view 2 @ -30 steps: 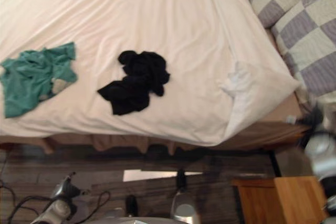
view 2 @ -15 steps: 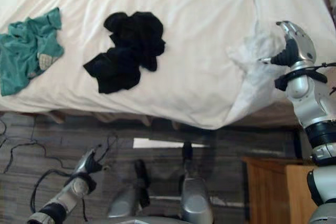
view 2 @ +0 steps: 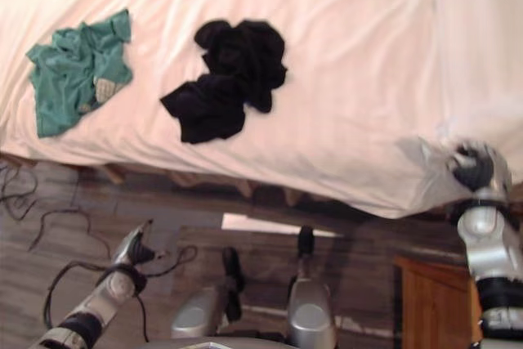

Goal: Tidy up the quilt and then pick up the clothes from the bed and put them into the laundry hamper.

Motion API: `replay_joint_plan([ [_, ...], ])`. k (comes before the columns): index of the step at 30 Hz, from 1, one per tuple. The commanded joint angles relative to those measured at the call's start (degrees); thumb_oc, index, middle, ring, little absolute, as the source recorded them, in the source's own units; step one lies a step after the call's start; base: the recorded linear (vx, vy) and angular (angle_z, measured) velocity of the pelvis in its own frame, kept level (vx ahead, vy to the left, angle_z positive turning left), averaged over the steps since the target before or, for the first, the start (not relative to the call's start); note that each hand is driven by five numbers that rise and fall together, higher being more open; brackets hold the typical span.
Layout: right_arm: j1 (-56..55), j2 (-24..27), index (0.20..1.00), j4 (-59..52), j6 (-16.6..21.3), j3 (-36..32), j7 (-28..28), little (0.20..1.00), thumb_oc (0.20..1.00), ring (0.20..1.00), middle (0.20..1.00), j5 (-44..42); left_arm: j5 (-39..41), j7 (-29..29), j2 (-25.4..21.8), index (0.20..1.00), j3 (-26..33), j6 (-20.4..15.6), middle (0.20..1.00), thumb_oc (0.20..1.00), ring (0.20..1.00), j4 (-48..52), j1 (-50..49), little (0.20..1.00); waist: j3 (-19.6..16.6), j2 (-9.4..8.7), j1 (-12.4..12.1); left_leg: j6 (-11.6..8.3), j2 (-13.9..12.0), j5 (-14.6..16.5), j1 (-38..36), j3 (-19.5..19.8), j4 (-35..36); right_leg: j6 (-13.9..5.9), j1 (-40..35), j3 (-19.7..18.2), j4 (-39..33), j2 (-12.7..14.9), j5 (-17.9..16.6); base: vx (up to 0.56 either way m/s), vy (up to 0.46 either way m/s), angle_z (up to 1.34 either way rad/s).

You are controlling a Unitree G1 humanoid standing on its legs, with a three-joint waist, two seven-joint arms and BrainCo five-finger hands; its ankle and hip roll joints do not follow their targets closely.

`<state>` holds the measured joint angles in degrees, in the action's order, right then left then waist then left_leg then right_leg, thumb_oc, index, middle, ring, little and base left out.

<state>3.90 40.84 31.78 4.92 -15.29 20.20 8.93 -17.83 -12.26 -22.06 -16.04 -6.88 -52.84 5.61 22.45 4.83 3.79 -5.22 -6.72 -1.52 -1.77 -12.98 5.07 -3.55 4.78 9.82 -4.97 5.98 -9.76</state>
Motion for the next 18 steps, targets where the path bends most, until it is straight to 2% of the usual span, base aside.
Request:
replay_joint_plan([
  [1, -0.46, -3.33, 1.000, 3.33, -1.14, 1.37, 3.29, 1.000, 1.000, 1.000, 1.000, -7.16, -1.28, -0.92, 1.82, 1.000, -0.93, 0.93, 1.000, 1.000, 1.000, -5.59, 2.40, 1.000, -6.14, -1.95, 1.48, -2.54, -3.65, 0.27, -0.85, -0.09, -0.07, -7.42, -0.82, -0.90, 5.91, 4.16, 11.21, 0.05, 0.036, -0.10],
  [2, -0.53, -3.36, 1.000, 3.27, -1.16, 1.31, 3.28, 1.000, 1.000, 1.000, 1.000, -7.15, -1.27, -0.92, 1.80, 1.000, -0.97, 0.93, 1.000, 1.000, 1.000, -5.59, 2.40, 1.000, -6.18, -1.97, 1.42, -2.53, -3.65, 0.26, -0.83, -0.10, -0.07, -7.42, -0.81, -0.92, 5.86, 4.15, 11.18, 0.11, 0.083, -0.12],
  [3, -3.58, -7.86, 1.000, 6.08, -0.85, -0.71, 4.47, 1.000, 1.000, 1.000, 1.000, -10.89, -0.84, -1.40, 2.88, 1.000, -0.11, 1.56, 1.000, 1.000, 1.000, -6.16, 2.00, 1.000, -7.04, -2.68, 2.16, -2.46, -3.92, 1.00, -2.04, -0.37, -0.07, -7.58, -1.86, -1.18, 5.59, 3.88, 11.26, 0.05, 0.045, -0.06],
  [4, -3.73, -7.98, 1.000, 6.00, -0.83, -0.78, 4.48, 1.000, 1.000, 1.000, 1.000, -10.90, -0.83, -1.41, 2.79, 1.000, -0.21, 1.55, 1.000, 1.000, 1.000, -6.16, 1.97, 1.000, -7.15, -2.78, 1.99, -2.45, -3.89, 0.82, -1.92, -0.44, -0.07, -7.53, -1.76, -1.27, 5.42, 3.88, 11.00, 0.10, 0.068, 0.03],
  [5, -4.65, -10.07, 1.000, 9.75, -0.64, -1.85, 4.47, 1.000, 1.000, 1.000, 1.000, -14.44, -0.03, -1.28, 3.31, 1.000, 0.15, 1.94, 1.000, 1.000, 1.000, -6.49, 1.76, 1.000, -7.50, -3.11, 2.36, -2.42, -4.06, 1.24, -2.56, -0.62, -0.07, -7.69, -2.21, -1.49, 5.59, 3.67, 11.23, 0.12, 0.073, -0.07],
  [6, -6.98, -15.12, 1.000, 16.31, 1.17, -6.43, 4.97, 1.000, 1.000, 1.000, 1.000, -27.58, 1.16, -1.10, 4.09, 1.000, 0.35, 2.79, 1.000, 1.000, 1.000, -7.01, 0.93, 1.000, -8.52, -3.71, 2.96, -2.39, -4.25, 1.73, -3.65, -1.04, -0.07, -7.88, -2.92, -1.79, 5.62, 3.49, 11.30, 0.12, 0.072, -0.10],
  [7, -7.00, -15.09, 1.000, 16.47, 1.33, -6.44, 4.85, 1.000, 1.000, 1.000, 1.000, -27.78, 1.19, -1.10, 4.04, 1.000, 0.27, 2.80, 1.000, 1.000, 1.000, -7.01, 0.95, 1.000, -8.55, -3.78, 2.82, -2.38, -4.23, 1.54, -3.57, -1.11, -0.07, -7.83, -2.84, -1.88, 5.53, 3.49, 11.09, 0.10, 0.071, -0.01],
  [8, -8.34, -16.32, 1.000, 18.73, 1.66, -8.33, 4.44, 1.000, 1.000, 1.000, 1.000, -31.51, 1.49, -0.84, 4.44, 1.000, 0.29, 3.05, 1.000, 1.000, 1.000, -7.66, 0.87, 1.000, -8.89, -3.99, 3.15, -2.43, -4.30, 1.74, -3.87, -1.29, -0.07, -7.93, -2.96, -2.06, 5.54, 3.44, 11.12, 0.01, 0.021, 0.03],
  [12, -8.35, -16.31, 1.000, 18.75, 1.69, -8.35, 4.42, 1.000, 1.000, 1.000, 1.000, -31.53, 1.50, -0.85, 4.44, 1.000, 0.26, 3.04, 1.000, 1.000, 1.000, -7.67, 0.87, 1.000, -8.88, -3.98, 3.11, -2.43, -4.30, 1.75, -3.90, -1.33, -0.07, -7.93, -2.98, -2.09, 5.54, 3.43, 11.12, 0.02, 0.017, -0.06],
  [13, -10.85, -15.11, 1.000, 21.13, 2.35, -12.18, 5.32, 1.000, 1.000, 1.000, 1.000, -36.48, 3.70, -0.39, 5.14, 1.000, 0.65, 3.11, 1.000, 1.000, 1.000, -8.52, 0.63, 1.000, -9.86, -4.67, 4.20, -2.63, -4.34, 2.40, -4.64, -1.42, -0.07, -8.10, -3.32, -2.30, 5.85, 3.44, 11.34, 0.06, 0.078, -0.10],
  [14, -10.52, -14.01, 1.000, 19.41, 2.70, -12.50, 5.85, 1.000, 1.000, 1.000, 1.000, -35.93, 3.97, -0.27, 5.02, 1.000, 0.47, 3.25, 1.000, 1.000, 1.000, -8.33, 0.82, 1.000, -9.92, -4.87, 4.36, -2.66, -4.39, 2.43, -4.48, -1.42, -0.07, -8.14, -2.92, -2.55, 6.30, 3.46, 11.32, 0.02, 0.099, -0.05],
  [15, -9.56, -12.00, 1.000, 14.47, 4.65, -12.72, 7.26, 1.000, 1.000, 1.000, 1.000, -35.13, 3.79, -0.75, 4.82, 1.000, 0.18, 3.75, 1.000, 1.000, 1.000, -9.22, 1.06, 1.000, -9.95, -5.24, 4.87, -2.75, -4.65, 2.29, -4.33, -1.84, -0.07, -8.16, -1.91, -3.28, 7.47, 3.39, 11.53, -0.05, 0.031, -0.11],
  [16, -9.62, -12.09, 1.000, 14.21, 4.55, -12.74, 7.42, 1.000, 1.000, 1.000, 1.000, -35.01, 3.77, -0.78, 4.88, 1.000, 0.21, 3.74, 1.000, 1.000, 1.000, -9.28, 1.10, 1.000, -9.96, -5.21, 4.78, -2.75, -4.65, 2.31, -4.34, -1.96, -0.07, -8.16, -1.76, -3.42, 7.65, 3.38, 11.61, -0.05, 0.035, -0.18],
  [17, -8.64, -11.02, 0.878, 11.76, 5.74, -12.52, 8.16, 0.878, 0.878, 0.878, 0.878, -34.39, 3.56, -0.90, 4.74, 1.000, -0.03, 4.03, 1.000, 1.000, 1.000, -9.92, 0.70, 1.000, -10.01, -5.48, 5.07, -2.77, -4.74, 2.39, -4.61, -2.38, -0.07, -7.98, -1.45, -3.99, 7.93, 3.26, 11.74, -0.02, 0.026, -0.36],
  [18, -6.81, -9.60, 0.209, 9.50, 6.02, -11.73, 8.73, 0.209, 0.209, 0.209, 0.209, -33.69, 3.59, -0.87, 4.41, 1.000, 0.41, 4.35, 1.000, 1.000, 1.000, -10.52, 0.06, 1.000, -9.90, -5.67, 5.07, -2.73, -4.80, 2.59, -5.28, -3.13, -0.07, -7.82, -1.15, -4.82, 8.30, 3.05, 11.90, -0.01, 0.030, -0.37],
])
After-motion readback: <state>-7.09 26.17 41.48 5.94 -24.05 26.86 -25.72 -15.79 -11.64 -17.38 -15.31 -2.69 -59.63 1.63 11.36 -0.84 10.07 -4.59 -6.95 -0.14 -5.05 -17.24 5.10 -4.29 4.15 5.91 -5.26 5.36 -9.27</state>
